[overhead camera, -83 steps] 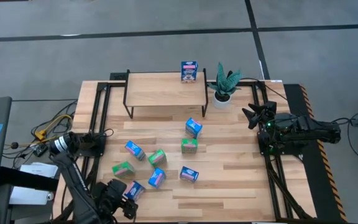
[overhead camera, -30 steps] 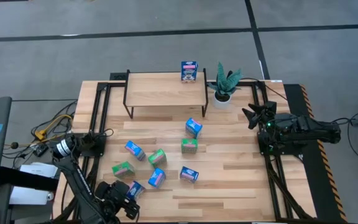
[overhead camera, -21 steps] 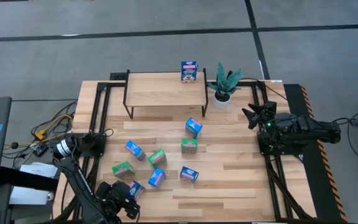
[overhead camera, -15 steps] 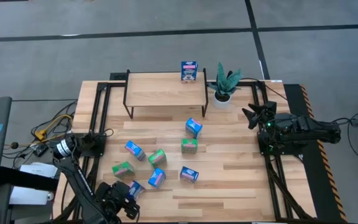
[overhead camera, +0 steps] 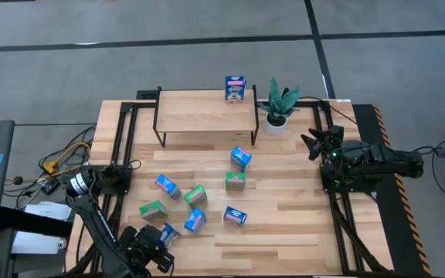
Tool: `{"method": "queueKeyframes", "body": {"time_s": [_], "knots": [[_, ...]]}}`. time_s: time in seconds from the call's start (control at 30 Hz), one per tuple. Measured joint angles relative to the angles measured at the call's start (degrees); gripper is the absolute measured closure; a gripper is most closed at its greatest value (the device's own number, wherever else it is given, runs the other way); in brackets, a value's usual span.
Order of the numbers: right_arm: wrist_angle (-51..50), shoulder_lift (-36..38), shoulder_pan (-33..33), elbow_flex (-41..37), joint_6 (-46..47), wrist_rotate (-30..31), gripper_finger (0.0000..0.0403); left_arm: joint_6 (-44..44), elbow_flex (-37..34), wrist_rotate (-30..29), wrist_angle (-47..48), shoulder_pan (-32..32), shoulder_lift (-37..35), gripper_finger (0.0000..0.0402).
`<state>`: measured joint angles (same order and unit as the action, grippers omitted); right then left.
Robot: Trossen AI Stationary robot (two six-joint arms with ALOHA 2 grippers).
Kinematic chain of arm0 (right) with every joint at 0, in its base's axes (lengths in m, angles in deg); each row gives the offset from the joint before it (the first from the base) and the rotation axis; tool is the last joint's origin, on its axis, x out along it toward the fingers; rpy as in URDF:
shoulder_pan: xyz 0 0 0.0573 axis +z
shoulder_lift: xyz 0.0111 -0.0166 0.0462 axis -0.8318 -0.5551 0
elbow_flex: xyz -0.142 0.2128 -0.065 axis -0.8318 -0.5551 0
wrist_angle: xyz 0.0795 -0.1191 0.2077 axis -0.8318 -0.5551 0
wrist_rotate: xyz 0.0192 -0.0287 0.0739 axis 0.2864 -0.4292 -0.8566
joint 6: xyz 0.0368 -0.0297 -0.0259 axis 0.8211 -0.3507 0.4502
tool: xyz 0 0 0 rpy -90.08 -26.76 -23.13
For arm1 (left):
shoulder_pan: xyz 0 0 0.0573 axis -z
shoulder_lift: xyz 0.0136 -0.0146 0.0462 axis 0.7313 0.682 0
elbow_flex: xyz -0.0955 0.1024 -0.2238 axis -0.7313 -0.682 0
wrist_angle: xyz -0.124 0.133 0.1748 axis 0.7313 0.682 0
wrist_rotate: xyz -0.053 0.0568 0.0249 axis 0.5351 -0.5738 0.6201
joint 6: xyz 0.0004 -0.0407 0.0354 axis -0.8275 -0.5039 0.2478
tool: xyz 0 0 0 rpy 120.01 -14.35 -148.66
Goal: Stack cereal on shelf
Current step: Put the bottom blue cereal box on the shelf aligned with the other blue cereal box
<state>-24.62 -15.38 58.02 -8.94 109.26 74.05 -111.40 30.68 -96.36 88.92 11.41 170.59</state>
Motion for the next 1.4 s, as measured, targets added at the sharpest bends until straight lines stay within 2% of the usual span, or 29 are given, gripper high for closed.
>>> {"method": "queueKeyframes", "body": {"time_s": [0.13, 0.43, 0.6, 0.67, 0.83, 1.03, 1.23, 1.3, 1.4], "knots": [[0.0, 0.01, -0.01, 0.0, 0.0, 0.0, 0.0117, -0.42, 0.56, -0.05, 0.22, 0.0, 0.0, 0.0235], [0.0, 0.0, -0.01, 0.0, 0.0, 0.0, 0.0117, 0.77, 8.19, -0.05, 5.99, -2.02, -0.02, 0.0238], [0.0, 0.01, -0.01, 0.0, 0.0, 0.0, 0.0117, 8.56, 13.76, -1.32, 7.03, -6.04, -2.26, 0.0238], [0.0, 0.0, -0.01, 0.0, 0.0, 0.01, 0.0117, 13.99, 15.65, -2.55, 6.95, -8.46, -4.15, 0.0238], [0.01, 0.0, -0.01, 0.0, 0.0, 0.02, 0.0117, 31.36, 18.94, -9.93, 6.99, -15.79, -10.18, 0.0238], [0.0, 0.01, -0.02, 0.0, 0.0, 0.02, 0.0117, 48.13, 19.06, -9.14, 7.1, -26.12, -17.55, 0.0239], [0.02, 0.0, 0.0, 0.0, 0.0, 0.04, 0.0117, 67.95, 19.06, -13.45, 6.84, -36.41, -21.83, 0.0239], [-0.02, 0.01, -0.01, 0.0, 0.0, 0.11, 0.0117, 76.34, 19.06, -13.33, 4.92, -40.96, -22.38, 0.0239], [0.0, 0.0, 0.0, 0.0, 0.0, 0.11, 0.0117, 90.32, 19.05, -8.15, -0.27, -48.19, -22.54, 0.0239]]}}
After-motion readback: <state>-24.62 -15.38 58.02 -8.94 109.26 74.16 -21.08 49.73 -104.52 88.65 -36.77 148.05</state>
